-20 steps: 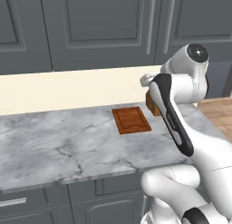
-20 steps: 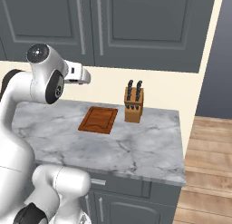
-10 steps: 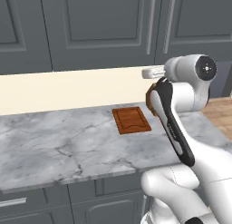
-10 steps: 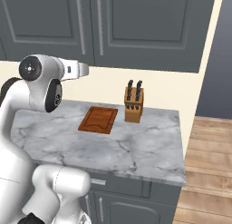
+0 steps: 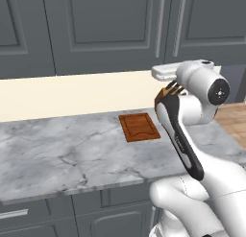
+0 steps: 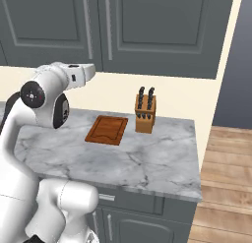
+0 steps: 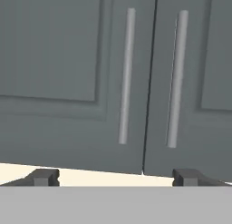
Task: Pick the sponge and spray from the cabinet and place them on the counter.
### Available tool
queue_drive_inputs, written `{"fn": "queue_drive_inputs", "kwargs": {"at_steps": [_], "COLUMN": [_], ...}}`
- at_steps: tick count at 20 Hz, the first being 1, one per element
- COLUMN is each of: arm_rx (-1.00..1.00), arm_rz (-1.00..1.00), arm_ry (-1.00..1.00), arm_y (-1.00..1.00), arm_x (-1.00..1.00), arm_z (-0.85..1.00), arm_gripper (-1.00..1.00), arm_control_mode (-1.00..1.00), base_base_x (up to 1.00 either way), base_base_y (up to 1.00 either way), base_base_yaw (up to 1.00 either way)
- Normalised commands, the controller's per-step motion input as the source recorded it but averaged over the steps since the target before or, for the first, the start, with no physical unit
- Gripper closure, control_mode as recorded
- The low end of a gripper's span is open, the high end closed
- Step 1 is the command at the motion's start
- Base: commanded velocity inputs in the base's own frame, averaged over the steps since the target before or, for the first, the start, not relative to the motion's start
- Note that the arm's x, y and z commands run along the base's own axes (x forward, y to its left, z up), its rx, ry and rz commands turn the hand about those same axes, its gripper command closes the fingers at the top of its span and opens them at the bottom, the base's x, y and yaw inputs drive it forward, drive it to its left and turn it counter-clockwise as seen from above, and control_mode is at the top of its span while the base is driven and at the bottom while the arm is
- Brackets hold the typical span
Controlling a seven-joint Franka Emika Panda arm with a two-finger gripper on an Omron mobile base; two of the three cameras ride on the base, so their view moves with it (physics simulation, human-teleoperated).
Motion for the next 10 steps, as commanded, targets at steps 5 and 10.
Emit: {"fn": "queue_drive_inputs", "kwargs": {"at_steps": [5, 10], "arm_rx": [0.05, 0.0], "arm_rz": [0.0, 0.0], "arm_ry": [-0.22, -0.03], "arm_y": [-0.01, 0.0], "arm_x": [-0.03, -0.01], "arm_z": [0.07, 0.0], "arm_gripper": [-1.0, -1.0], "arm_control_mode": [-1.0, -1.0], "base_base_x": [0.0, 0.0], "base_base_y": [0.0, 0.0], "base_base_yaw": [0.0, 0.0]}}
